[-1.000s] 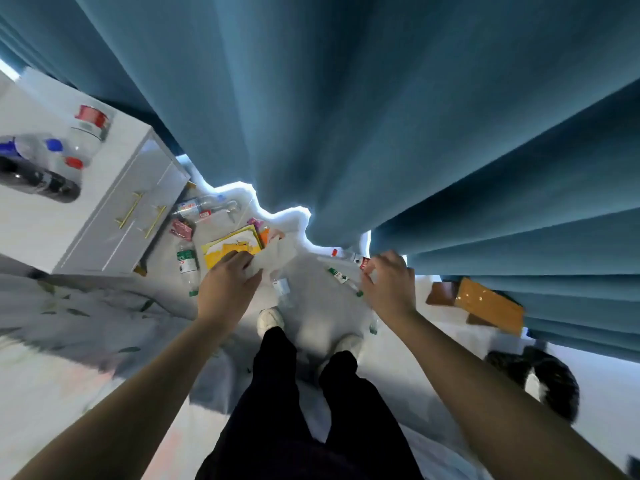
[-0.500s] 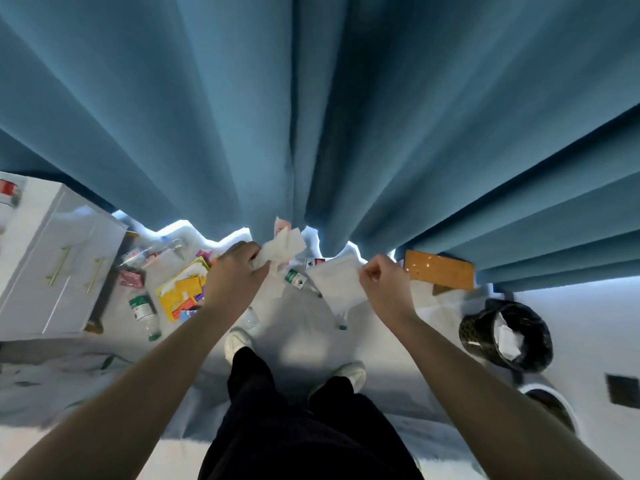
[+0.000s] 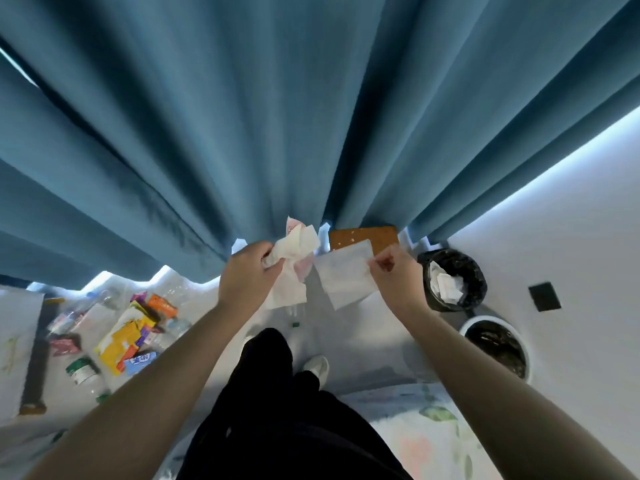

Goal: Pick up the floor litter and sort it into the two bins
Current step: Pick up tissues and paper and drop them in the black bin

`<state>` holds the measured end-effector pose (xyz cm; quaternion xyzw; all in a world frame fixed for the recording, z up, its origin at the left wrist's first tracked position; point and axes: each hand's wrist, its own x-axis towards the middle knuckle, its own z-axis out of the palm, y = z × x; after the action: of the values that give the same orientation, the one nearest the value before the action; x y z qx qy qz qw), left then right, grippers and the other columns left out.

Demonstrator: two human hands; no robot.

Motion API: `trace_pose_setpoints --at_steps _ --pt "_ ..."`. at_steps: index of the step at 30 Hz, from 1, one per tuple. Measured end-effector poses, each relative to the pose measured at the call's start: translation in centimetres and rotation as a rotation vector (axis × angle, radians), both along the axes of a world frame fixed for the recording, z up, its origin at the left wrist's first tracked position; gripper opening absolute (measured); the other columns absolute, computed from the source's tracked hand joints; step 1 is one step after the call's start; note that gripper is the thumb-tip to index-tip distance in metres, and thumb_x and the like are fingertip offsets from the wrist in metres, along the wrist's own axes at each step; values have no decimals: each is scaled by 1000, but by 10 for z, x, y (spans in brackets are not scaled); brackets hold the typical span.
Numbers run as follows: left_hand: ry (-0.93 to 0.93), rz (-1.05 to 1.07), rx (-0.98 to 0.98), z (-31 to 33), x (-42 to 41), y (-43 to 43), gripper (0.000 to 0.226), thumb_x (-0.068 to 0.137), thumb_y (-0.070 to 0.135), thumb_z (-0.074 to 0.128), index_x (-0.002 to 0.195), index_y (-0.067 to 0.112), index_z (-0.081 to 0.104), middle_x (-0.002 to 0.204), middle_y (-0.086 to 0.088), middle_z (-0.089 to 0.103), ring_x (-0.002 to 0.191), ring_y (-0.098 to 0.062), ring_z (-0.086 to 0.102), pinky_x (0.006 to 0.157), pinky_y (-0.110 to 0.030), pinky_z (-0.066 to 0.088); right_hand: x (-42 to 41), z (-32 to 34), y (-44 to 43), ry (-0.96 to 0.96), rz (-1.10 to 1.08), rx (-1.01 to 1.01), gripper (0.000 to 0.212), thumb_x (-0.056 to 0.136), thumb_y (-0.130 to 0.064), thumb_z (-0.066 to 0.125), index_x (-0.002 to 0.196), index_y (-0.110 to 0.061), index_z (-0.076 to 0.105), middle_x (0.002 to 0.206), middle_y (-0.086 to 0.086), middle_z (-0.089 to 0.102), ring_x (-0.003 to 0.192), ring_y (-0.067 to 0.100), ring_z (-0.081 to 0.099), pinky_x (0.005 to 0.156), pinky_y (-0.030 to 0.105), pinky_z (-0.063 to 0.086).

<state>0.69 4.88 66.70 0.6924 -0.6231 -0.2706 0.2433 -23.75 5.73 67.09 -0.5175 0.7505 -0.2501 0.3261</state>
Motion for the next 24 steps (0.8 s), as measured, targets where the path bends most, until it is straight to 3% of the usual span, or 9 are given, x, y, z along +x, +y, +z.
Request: trace_pose_setpoints --at_steps 4,9,12,16,20,24 --pt "28 -62 12 1 -45 -13 17 85 22 65 75 11 56 63 3 54 63 -22 49 57 -32 36 -39 -7 20 31 -95 35 10 89 -20 63 83 -19 56 77 -6 61 72 10 55 64 27 43" --pt "36 -198 77 -1 -99 -35 23 85 26 65 74 8 55 66 -3 57 63 -22 49 53 -29 32 -82 -9 29 -2 -243 14 13 87 -14 64 78 -17 56 74 -3 59 64 3 50 56 7 38" --pt "49 -287 107 -4 -134 -52 26 84 26 65 70 10 51 61 -1 54 60 -22 47 52 -28 32 -107 -9 31 -27 -328 13 6 86 -12 64 83 -8 61 75 2 62 66 9 52 56 10 38" --pt "26 -399 125 -8 -185 -80 24 85 26 66 69 16 51 57 10 49 54 -12 45 45 -15 27 -145 -16 19 -26 -396 16 6 85 -12 66 81 -11 61 74 -1 63 66 9 53 56 11 38" --pt "21 -473 194 -31 -237 -124 27 84 26 67 66 21 48 57 8 51 56 -14 45 46 -24 29 -192 -32 -9 -39 -491 32 22 85 -12 66 70 -23 52 71 -3 61 63 4 51 56 12 37" --pt "-54 -526 256 -58 -298 -173 27 82 29 67 66 16 49 58 3 53 59 -24 47 49 -27 28 -243 -59 -43 -51 -562 132 15 85 -11 64 75 -17 55 70 -3 59 63 8 51 56 13 37"
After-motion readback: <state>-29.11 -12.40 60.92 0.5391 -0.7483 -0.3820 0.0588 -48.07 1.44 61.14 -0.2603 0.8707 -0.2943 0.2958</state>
